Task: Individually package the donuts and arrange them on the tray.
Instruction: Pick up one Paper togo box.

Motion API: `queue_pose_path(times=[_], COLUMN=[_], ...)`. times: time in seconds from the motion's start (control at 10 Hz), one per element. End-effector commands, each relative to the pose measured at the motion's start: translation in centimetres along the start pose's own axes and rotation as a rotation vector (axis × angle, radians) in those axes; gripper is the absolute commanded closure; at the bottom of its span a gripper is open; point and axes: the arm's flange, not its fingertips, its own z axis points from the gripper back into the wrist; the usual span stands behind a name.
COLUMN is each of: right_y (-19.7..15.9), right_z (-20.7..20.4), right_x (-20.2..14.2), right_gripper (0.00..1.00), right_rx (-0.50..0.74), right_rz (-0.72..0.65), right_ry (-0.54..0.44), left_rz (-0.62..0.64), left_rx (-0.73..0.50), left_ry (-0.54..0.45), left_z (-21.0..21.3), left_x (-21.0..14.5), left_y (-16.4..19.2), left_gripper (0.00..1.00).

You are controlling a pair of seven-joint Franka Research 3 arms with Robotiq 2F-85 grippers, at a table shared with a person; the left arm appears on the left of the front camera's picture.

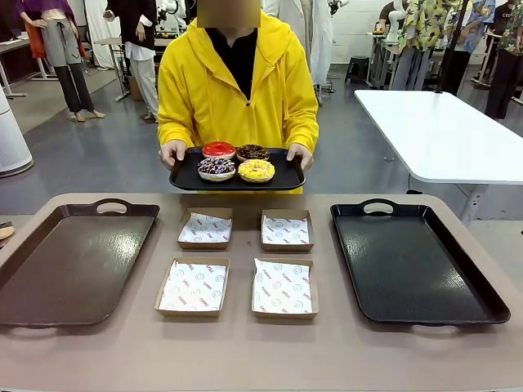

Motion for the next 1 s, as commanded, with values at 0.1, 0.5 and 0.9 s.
queue_pose_path(times=[0.1, 0.5, 0.9], right_y=[0.05, 0.05, 0.05], right_z=[-0.1, -0.1, -0.1], right_x=[-0.18, -0.18, -0.18], right_gripper=[0.0, 0.0, 0.0], right_rx=[0.017, 0.017, 0.017], right_rz=[-0.001, -0.001, -0.001], right_ry=[-0.007, -0.007, -0.007], left_rz=[-0.005, -0.005, -0.005], left_rx=[-0.018, -0.018, -0.018], left_ry=[-0.007, -0.007, -0.007], left_z=[0.2, 0.2, 0.2], left_x=[-0.08, -0.08, -0.08], left_y=[0.07, 0.07, 0.07], left_gripper=[0.0, 0.0, 0.0])
